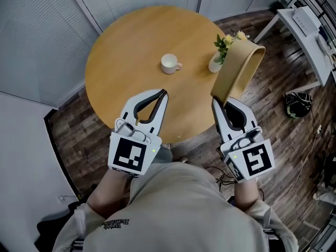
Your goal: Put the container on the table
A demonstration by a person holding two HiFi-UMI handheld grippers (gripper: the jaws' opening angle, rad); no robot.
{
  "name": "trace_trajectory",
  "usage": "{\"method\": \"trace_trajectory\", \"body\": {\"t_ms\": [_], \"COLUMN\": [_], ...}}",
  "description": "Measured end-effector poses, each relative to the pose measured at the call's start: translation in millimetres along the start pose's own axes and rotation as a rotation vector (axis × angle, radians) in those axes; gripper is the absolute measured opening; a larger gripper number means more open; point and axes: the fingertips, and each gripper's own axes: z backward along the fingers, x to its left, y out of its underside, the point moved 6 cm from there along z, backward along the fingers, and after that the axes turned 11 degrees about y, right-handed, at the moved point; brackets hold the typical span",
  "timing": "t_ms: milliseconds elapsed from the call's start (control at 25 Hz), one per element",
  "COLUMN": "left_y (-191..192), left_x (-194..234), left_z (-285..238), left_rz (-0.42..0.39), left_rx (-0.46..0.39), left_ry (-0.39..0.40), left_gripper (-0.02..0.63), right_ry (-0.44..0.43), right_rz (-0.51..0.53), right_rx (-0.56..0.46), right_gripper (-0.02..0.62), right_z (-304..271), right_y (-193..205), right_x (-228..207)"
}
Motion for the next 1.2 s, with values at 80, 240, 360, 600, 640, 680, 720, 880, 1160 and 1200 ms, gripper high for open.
{"method": "trace_trajectory", "body": {"t_ms": [80, 240, 360, 600, 640, 680, 720, 880, 1160, 1200], "left_y": [2.3, 6.9, 11.6, 16.6, 17.3, 17.8, 18.2, 18.0, 16.4, 15.9], "left_x": [7.8, 22.4, 29.9, 41.2, 42.7, 43.9, 44.8, 44.1, 39.0, 38.5], "left_z": [-1.0, -1.1, -0.6, -3.4, -4.1, -4.6, -5.0, -9.2, -12.7, -13.3], "left_rz": [0.002, 0.011, 0.017, 0.02, 0.021, 0.024, 0.026, 0.013, 0.002, 0.004], "left_rx": [-0.005, -0.012, -0.015, -0.025, -0.027, -0.027, -0.027, -0.021, -0.008, -0.006], "left_ry": [0.015, 0.044, 0.065, 0.094, 0.095, 0.096, 0.098, 0.101, 0.08, 0.076], "left_gripper": [0.021, 0.021, 0.021, 0.021, 0.021, 0.021, 0.021, 0.021, 0.021, 0.021], "right_ry": [0.014, 0.035, 0.05, 0.078, 0.08, 0.08, 0.081, 0.082, 0.054, 0.05], "right_rz": [0.0, 0.003, 0.004, -0.003, -0.003, -0.004, -0.004, -0.008, -0.012, -0.013], "right_rx": [0.006, 0.011, 0.016, 0.036, 0.039, 0.04, 0.041, 0.035, 0.033, 0.032], "right_gripper": [0.034, 0.034, 0.034, 0.034, 0.034, 0.034, 0.034, 0.034, 0.034, 0.034], "right_z": [-5.7, -18.0, -24.8, -32.0, -33.0, -33.9, -34.7, -35.3, -34.3, -34.5], "right_y": [-0.7, -4.8, -6.9, -6.1, -5.6, -5.7, -6.2, -6.8, -5.6, -5.8], "right_x": [2.7, 9.8, 16.1, 19.3, 19.3, 19.3, 19.1, 14.9, 5.9, 4.4]}}
